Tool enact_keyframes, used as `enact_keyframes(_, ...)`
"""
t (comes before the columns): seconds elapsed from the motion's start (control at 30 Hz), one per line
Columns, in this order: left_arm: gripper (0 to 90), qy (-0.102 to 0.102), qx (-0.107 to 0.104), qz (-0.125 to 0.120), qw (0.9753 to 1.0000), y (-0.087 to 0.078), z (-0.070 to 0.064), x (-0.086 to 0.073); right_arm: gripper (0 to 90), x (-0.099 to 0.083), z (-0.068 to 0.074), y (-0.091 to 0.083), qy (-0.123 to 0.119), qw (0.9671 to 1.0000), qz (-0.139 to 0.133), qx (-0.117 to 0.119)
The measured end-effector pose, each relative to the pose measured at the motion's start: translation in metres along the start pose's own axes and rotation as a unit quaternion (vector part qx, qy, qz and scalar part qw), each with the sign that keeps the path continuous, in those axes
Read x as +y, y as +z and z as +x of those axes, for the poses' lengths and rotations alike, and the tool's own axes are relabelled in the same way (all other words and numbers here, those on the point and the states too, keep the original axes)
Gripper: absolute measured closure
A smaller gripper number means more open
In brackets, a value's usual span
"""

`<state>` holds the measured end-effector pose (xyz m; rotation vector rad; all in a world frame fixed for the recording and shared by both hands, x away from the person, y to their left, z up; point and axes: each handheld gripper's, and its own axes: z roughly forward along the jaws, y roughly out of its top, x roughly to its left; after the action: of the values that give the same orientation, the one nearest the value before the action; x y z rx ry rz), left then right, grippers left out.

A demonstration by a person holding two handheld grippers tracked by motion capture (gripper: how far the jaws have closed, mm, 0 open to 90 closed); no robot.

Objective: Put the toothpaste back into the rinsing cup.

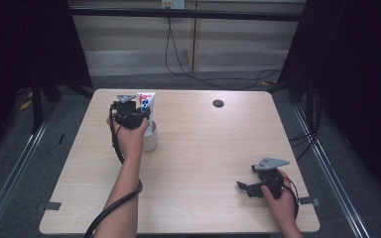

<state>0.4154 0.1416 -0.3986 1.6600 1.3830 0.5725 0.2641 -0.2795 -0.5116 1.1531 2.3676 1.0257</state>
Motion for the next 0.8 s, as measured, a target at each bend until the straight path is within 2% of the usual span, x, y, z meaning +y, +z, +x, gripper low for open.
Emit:
enact_keyframes(0.53, 68.4, 0.012, -0.001, -0.001, 0.9999, -0.01, -0.007, -0.011, 12.2, 0.0, 0.0, 0.0, 0.001, 1.0, 0.0, 0.0)
enact_keyframes(0.67, 68.1, 0.018, 0.001, 0.004, 0.9998, -0.013, -0.009, -0.014, 12.2, 0.0, 0.0, 0.0, 0.001, 1.0, 0.0, 0.0)
enact_keyframes(0.8, 67.8, 0.016, 0.003, 0.01, 0.9998, -0.015, -0.009, -0.017, 12.2, 0.0, 0.0, 0.0, 0.001, 1.0, 0.0, 0.0)
